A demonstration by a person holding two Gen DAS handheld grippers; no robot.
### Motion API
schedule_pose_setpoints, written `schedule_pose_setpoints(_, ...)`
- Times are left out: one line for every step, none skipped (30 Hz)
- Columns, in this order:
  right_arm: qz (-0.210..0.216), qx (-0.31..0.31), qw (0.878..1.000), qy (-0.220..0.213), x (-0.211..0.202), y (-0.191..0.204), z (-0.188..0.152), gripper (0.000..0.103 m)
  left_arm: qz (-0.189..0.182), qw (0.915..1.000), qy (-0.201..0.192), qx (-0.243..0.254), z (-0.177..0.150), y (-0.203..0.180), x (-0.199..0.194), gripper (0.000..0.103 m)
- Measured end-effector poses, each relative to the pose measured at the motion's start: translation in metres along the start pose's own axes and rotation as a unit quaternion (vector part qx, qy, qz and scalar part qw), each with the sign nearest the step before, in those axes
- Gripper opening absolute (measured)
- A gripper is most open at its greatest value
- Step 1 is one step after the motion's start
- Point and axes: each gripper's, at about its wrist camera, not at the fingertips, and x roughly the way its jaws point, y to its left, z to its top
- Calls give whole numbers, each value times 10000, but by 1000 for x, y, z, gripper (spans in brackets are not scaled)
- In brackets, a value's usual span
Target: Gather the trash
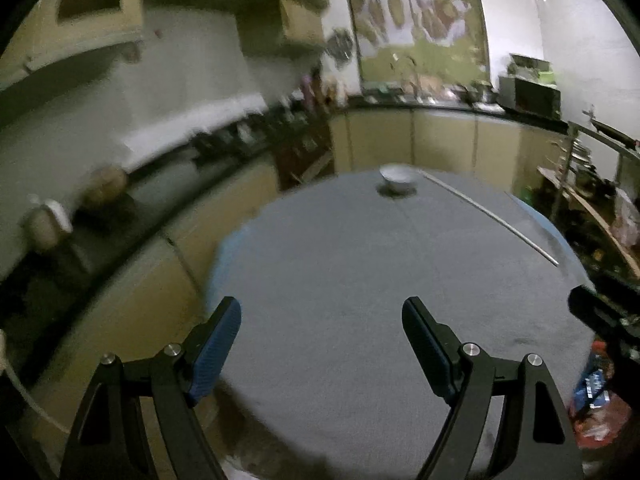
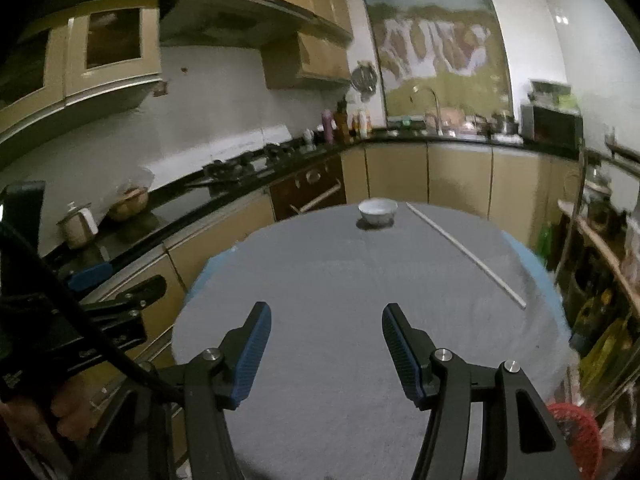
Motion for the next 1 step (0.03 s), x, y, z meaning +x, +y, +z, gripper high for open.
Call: schedule_pose_setpoints(-73,49,9999,76,11,-8,-3,66,-142,9996,252,-55,-1,-2,21,83)
